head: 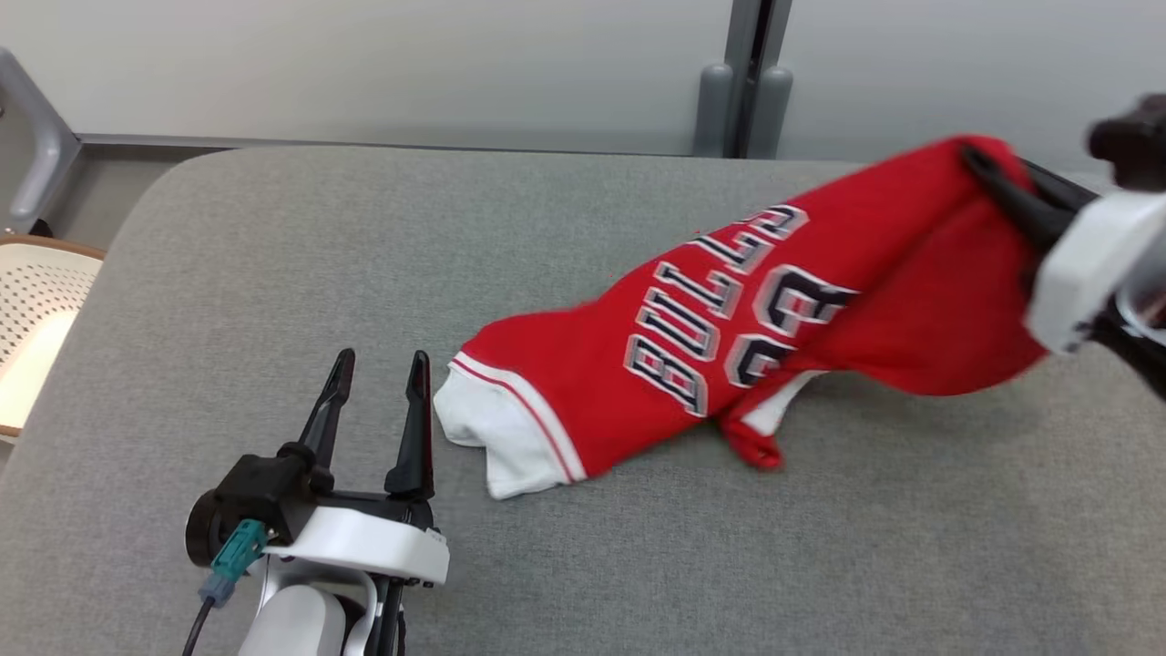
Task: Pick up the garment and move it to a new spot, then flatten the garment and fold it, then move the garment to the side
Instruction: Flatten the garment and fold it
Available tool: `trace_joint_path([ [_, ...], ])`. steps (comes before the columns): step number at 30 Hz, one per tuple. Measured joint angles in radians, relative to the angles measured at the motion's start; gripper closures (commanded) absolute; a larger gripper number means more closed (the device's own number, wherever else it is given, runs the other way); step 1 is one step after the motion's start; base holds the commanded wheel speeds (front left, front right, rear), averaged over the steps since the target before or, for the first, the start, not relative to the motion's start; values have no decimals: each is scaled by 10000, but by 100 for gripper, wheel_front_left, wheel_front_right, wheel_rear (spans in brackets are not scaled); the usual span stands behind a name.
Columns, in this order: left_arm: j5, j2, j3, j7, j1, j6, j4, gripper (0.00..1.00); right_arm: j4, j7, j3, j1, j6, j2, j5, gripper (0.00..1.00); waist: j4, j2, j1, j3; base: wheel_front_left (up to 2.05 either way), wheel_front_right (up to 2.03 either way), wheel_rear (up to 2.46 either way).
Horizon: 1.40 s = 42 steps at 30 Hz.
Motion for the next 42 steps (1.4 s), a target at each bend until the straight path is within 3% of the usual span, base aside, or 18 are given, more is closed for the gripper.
trace_joint_path([
  [3,8,0,-115,-2,-220,0,6,0,1310,255,188,220,0,-420,77,100,-119,0,0,211,0,0,0],
  [4,8,2,-151,0,-277,0,6,0,1776,270,224,250,0,-428,-27,54,-157,0,0,277,0,0,0],
  [5,8,-2,-190,0,-326,2,4,0,2184,286,196,278,0,-359,38,0,-196,0,0,345,0,0,0],
  [14,69,-4,-439,0,-676,40,96,0,5060,-217,236,-238,0,571,-736,0,-522,0,0,799,0,0,0],
  [22,81,-2,-380,0,-735,31,163,0,5319,-2090,-265,-562,0,1254,-1016,0,-718,0,0,484,0,0,0],
  [27,121,0,-221,0,-546,-2,148,0,4268,-2485,-1323,203,0,1501,-1154,0,-871,0,0,79,0,0,0],
  [32,169,0,-105,0,-306,-54,134,0,1962,-2529,-4073,2366,-2,1749,-2027,0,-1079,0,0,-281,0,0,0],
  [38,182,2,-109,-2,-105,-92,65,0,-472,-2535,-7030,6265,-2,3183,-3983,0,-1193,0,0,-440,0,0,0],
  [42,182,2,-138,0,35,-105,69,0,-1423,-2535,-7891,8003,0,4199,-4989,0,-1226,0,0,-409,0,0,0],
])
